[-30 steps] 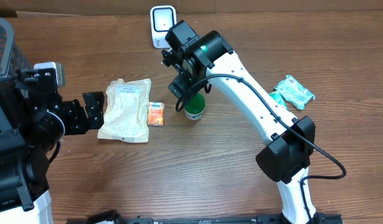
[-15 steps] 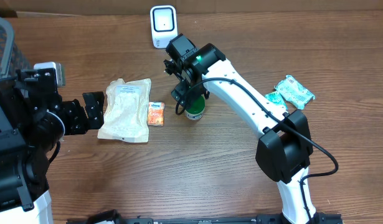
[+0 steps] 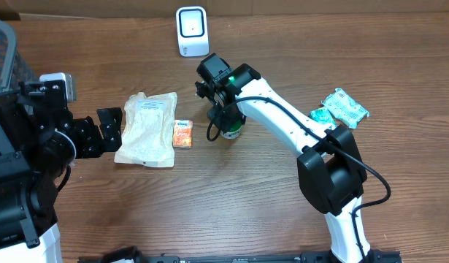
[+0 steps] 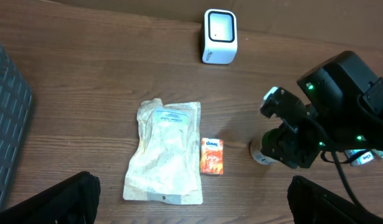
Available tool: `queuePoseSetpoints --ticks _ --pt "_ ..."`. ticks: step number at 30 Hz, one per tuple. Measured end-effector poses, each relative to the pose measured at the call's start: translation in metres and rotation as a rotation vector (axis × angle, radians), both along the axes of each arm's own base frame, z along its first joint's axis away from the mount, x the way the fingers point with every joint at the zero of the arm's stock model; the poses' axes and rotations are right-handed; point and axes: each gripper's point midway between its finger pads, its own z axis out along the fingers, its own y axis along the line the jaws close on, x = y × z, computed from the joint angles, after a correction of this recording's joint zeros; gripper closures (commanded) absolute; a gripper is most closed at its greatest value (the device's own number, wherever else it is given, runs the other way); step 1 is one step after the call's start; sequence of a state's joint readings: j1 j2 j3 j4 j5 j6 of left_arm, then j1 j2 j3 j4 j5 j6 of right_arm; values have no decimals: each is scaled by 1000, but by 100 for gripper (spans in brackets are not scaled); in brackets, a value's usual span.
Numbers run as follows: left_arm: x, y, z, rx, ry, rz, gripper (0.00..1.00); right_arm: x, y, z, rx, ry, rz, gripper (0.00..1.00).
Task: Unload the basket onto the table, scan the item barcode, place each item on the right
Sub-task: 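Lift the jar and hold it to the scanner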
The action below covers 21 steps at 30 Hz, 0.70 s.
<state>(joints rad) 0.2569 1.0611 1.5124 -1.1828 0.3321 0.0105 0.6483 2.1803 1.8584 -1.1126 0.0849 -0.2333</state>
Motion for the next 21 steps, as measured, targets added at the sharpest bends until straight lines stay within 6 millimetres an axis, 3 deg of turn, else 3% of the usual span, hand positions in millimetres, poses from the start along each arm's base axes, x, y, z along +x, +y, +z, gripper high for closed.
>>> queuePoseSetpoints --ticks 8,10,14,16,21 --pt "0 0 0 0 0 0 1 7 -4 4 -31 -40 -3 53" --pt "0 0 0 0 0 0 1 16 -7 11 -58 -87 -14 60" --pt "0 0 0 0 0 0 0 60 1 50 -50 -296 -22 74" --pt "0 0 0 0 0 0 0 91 16 80 -10 -456 7 85" --pt "0 0 0 0 0 0 0 151 50 157 99 -841 81 87"
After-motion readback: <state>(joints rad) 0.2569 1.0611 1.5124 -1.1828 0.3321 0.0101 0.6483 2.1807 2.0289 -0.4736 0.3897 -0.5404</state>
